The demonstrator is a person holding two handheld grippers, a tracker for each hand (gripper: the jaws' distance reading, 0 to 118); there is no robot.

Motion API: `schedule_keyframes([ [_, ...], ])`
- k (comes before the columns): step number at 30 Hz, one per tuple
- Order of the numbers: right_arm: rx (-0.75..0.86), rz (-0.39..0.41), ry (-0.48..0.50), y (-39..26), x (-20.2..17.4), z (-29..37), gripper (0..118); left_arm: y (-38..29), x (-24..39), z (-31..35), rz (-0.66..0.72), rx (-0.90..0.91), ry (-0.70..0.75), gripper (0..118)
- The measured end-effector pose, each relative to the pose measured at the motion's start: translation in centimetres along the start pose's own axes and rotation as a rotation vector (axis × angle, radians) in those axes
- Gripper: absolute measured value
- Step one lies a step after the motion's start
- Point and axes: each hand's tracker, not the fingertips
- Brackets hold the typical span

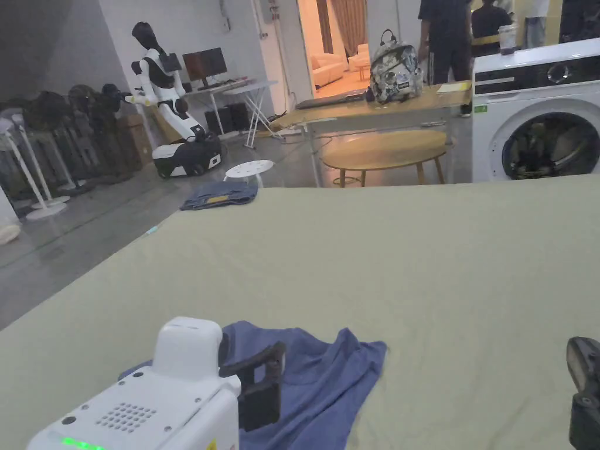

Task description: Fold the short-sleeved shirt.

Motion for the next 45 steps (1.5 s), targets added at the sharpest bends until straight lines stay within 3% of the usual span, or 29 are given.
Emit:
schedule_keyframes([
  [1, -0.005, -0.002, 0.001, -0.1, 0.1, -0.1, 0, -0.2, -0.5, -1.9, 0.004, -0.067, -0.013, 91],
  [2, -0.013, -0.005, 0.001, -0.2, 0.3, -0.3, 0, -0.6, -1.1, -3.2, 0.013, -0.113, -0.031, 94],
  [5, -0.031, -0.013, -0.010, -0.4, 1.1, -0.5, 0, -1.9, -3.1, -9.0, 0.087, -0.234, -0.133, 94],
  [10, -0.054, -0.051, -0.043, -0.7, 3.0, -0.6, 0, -5.8, -4.7, -18.2, 0.143, -0.426, -0.109, 94],
  [12, -0.063, -0.053, -0.066, -0.8, 3.7, -0.8, 0, -8.0, -4.5, -20.4, 0.162, -0.566, -0.135, 76],
  [13, -0.070, -0.055, -0.077, -0.9, 4.0, -0.9, 0, -9.2, -4.2, -21.0, 0.138, -0.605, -0.085, 75],
  [14, -0.075, -0.060, -0.083, -1.0, 4.3, -0.9, 0, -8.8, -4.0, -20.0, 0.093, -0.486, -0.110, 67],
  [15, -0.082, -0.071, -0.089, -1.2, 4.6, -1.0, 0, -7.9, -3.6, -19.0, 0.098, -0.507, -0.094, 52],
  [17, -0.094, -0.097, -0.090, -1.5, 5.1, -1.2, 0, -7.1, -3.7, -18.4, 0.093, -0.490, -0.096, 0],
  [20, -0.109, -0.123, -0.085, -1.6, 5.5, -1.2, 0, -7.1, -5.3, -19.6, 0.212, -0.542, -0.139, 0],
  [22, -0.106, -0.109, -0.080, -1.1, 5.5, -0.9, 0, -6.7, -7.2, -19.1, 0.376, -0.516, -0.189, 0],
  [25, -0.058, -0.107, -0.076, 0.0, 5.7, -0.4, 0, -4.0, -11.4, -15.5, 0.666, -0.312, -0.292, 0],
  [29, -0.030, -0.200, -0.040, 0.0, 6.2, -0.1, 0, 5.5, -17.9, -8.2, 0.539, -0.116, -0.153, 0],
  [32, -0.040, -0.194, -0.047, -0.5, 6.4, -0.4, 0, 14.3, -23.0, -2.7, 0.500, 0.046, -0.022, 0],
  [35, -0.051, -0.179, -0.052, -0.7, 6.4, -0.3, 0, 23.7, -24.6, 1.4, 0.290, 0.158, 0.106, 0],
  [37, -0.054, -0.187, -0.056, -0.8, 6.6, -0.2, 0, 28.7, -23.1, 2.7, 0.110, 0.183, 0.203, 0],
  [40, -0.048, -0.207, -0.067, -0.7, 7.1, 0.2, 0, 31.4, -17.0, 1.6, 0.030, 0.181, 0.168, 0],
  [45, -0.029, -0.190, -0.103, 0.0, 8.1, 1.5, 0, 25.6, -5.3, -8.4, -0.056, 0.024, -0.042, 0],
])
